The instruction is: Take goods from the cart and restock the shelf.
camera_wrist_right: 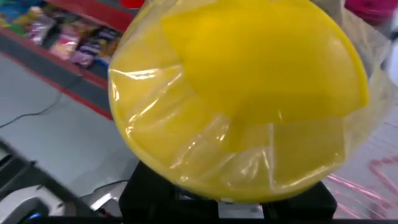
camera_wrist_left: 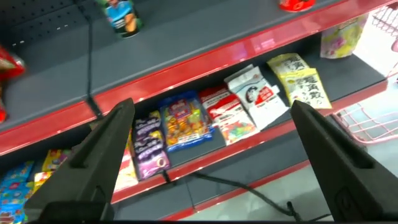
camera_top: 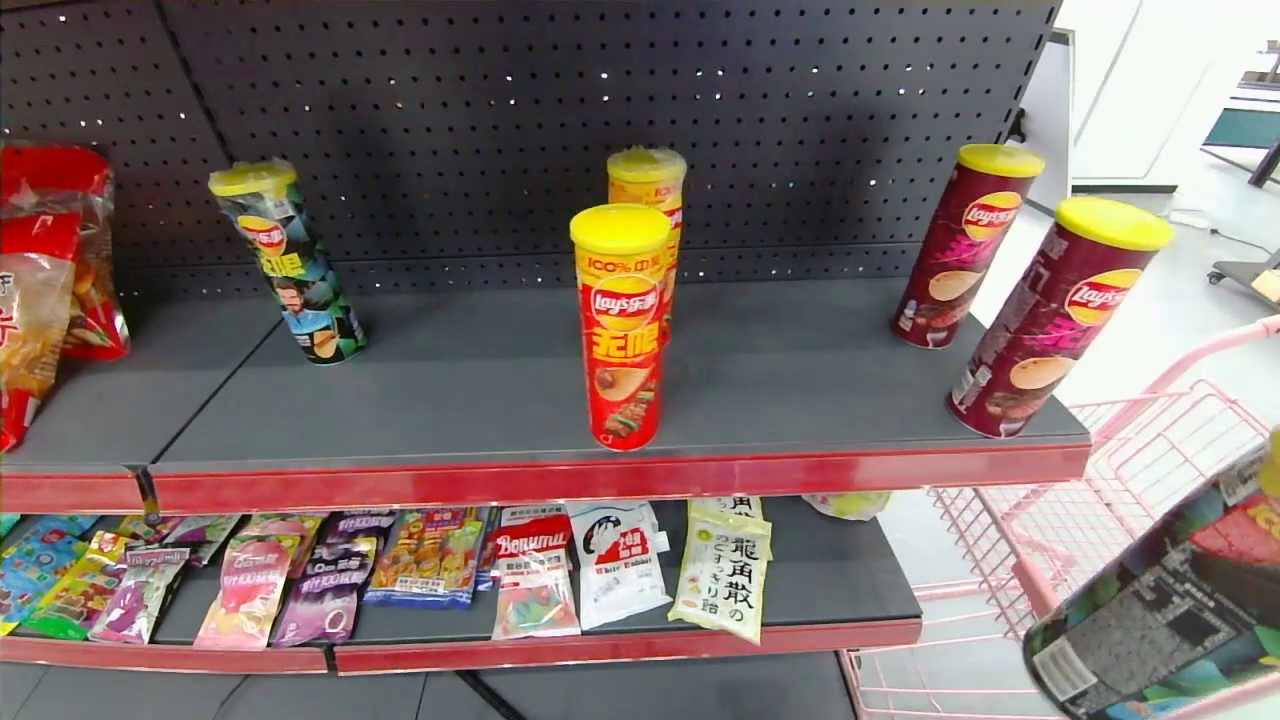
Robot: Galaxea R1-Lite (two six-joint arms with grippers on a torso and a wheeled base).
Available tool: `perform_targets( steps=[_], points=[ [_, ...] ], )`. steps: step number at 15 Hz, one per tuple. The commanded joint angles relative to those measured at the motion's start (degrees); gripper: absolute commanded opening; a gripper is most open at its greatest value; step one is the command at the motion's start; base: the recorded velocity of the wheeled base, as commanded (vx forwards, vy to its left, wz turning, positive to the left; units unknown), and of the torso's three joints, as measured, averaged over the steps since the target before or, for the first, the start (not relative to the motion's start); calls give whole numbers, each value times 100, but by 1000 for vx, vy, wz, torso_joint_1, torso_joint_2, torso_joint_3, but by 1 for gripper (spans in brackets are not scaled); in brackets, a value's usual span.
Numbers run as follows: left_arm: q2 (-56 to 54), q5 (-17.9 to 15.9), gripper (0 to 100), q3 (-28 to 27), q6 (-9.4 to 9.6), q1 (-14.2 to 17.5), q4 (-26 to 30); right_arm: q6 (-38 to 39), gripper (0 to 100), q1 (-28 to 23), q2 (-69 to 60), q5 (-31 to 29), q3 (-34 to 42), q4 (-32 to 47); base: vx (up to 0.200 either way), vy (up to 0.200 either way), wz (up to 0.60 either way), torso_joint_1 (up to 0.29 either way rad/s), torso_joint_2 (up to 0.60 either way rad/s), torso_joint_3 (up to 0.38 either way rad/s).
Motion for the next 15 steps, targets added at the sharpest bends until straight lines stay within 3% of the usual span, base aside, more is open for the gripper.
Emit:
perform_targets(
  steps=[1,5,15],
  points=[
    [1,2,100,6,-1,5,-1,113,0,109,105,544,-33,-18,0,200,0,-2,-2,2],
    [1,2,100,14,-1,5,-1,139,0,214,281,1299,-253,-18,0,200,0,5,-2,0],
    [-8,28,100,14,-1,5,-9,95,0,636,650,1299,-490,-9,0,200,0,2,1,2]
  ],
)
